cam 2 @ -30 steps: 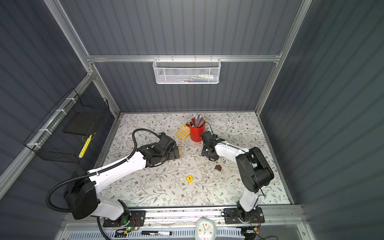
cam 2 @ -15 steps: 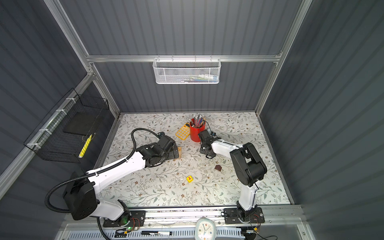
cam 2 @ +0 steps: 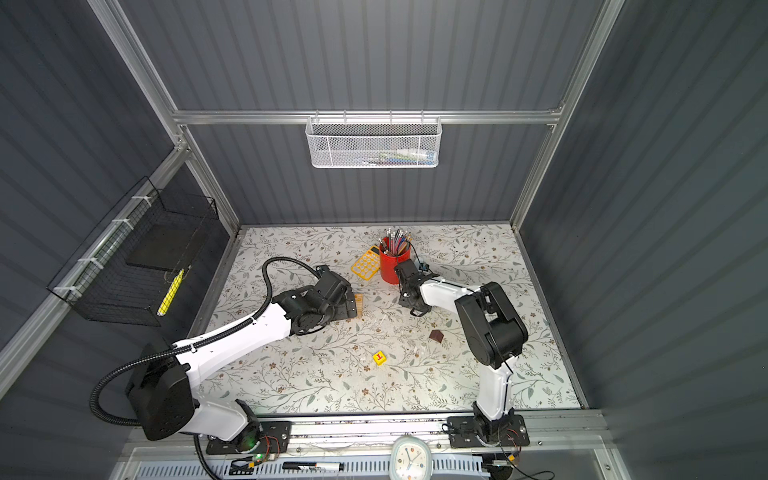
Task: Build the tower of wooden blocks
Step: 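Raise the left gripper off the stack while the right gripper grasps the red cube, then carry the red cube with the right gripper above the wooden stack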
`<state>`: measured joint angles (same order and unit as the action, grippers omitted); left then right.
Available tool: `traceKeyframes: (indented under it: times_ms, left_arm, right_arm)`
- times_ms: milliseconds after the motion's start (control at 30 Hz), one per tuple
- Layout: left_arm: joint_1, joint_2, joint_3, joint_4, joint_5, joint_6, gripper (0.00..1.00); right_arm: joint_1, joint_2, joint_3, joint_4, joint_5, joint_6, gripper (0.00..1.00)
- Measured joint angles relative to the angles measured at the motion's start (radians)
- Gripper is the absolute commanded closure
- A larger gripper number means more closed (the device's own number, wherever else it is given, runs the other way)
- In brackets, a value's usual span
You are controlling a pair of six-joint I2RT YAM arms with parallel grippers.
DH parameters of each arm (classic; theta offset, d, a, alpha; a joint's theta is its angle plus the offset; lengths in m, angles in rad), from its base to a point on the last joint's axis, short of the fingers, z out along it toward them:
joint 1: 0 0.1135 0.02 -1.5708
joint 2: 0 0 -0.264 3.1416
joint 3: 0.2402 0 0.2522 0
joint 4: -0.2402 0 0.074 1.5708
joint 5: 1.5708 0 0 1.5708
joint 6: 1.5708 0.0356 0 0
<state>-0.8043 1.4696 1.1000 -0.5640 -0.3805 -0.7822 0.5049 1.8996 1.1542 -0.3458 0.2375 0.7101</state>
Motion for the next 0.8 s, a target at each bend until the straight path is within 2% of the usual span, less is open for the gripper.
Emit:
traceKeyframes:
  times_ms: [233,800]
  left_arm:
    - [0.0,0.0,0.0,0.0,-0.006,0.0,0.0]
    - [0.0,0.0,0.0,-0.02,-0.013,0.011,0.0]
  right_arm:
    - [0.009,0.0,-0.001,-0.024,0.017,-0.062,0.59]
    - [0.014,-0.027,-0.009,-0.059,-0.022,-0.169,0.72]
